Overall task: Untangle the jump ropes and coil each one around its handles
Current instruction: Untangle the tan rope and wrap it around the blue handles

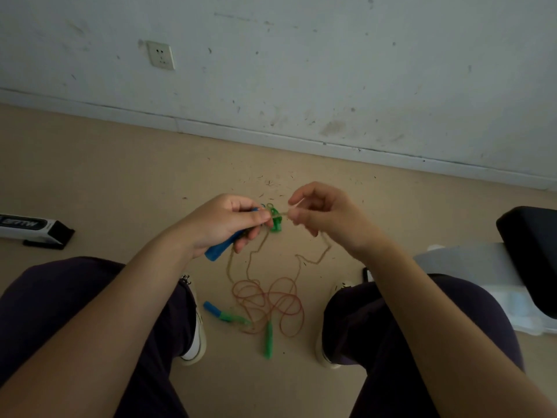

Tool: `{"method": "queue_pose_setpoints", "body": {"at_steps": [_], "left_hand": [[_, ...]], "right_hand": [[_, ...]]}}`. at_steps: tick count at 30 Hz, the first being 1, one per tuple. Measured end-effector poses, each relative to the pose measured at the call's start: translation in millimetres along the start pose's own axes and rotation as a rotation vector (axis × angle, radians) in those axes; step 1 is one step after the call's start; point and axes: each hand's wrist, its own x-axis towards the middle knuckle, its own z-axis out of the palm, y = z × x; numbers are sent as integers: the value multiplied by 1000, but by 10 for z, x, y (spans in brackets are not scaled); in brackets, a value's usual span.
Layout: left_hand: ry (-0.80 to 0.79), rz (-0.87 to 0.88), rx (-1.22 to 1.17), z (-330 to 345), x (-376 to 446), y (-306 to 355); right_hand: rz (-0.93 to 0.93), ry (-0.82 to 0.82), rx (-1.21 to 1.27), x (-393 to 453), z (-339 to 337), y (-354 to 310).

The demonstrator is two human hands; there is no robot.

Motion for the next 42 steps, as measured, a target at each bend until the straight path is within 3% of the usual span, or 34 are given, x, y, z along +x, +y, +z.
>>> {"method": "queue_pose_setpoints", "body": {"at_steps": [4,10,13,17,26,31,33,37,40,42], "left_hand": [[-44,13,-65,162,5,11],[40,25,-78,13,19,-11],[28,27,-39,32,11,-32],[-36,24,-46,113,-5,-13],[25,7,-83,-64,22,-30],[-22,6,-61,34,8,-28],[-55,3,-49,76,3,-21],[-34,9,-64,22,-1,-7],[21,17,-85,-86,2,-17],[43,16,-76,-132,11,-39]], "right_hand": [[6,-22,-88,14,161,48],[-45,324,39,31,-91,23],[-29,178,85,0,-59,-1],[3,-59,-44,-8,172,27],[-47,248,29,20,16,51],[2,-33,30,4,141,52],[7,-70,-18,8,219,85],[-27,84,-86,29,158,71],[-11,275,53,31,7,54],[-10,302,104,17,-53,29]]}}
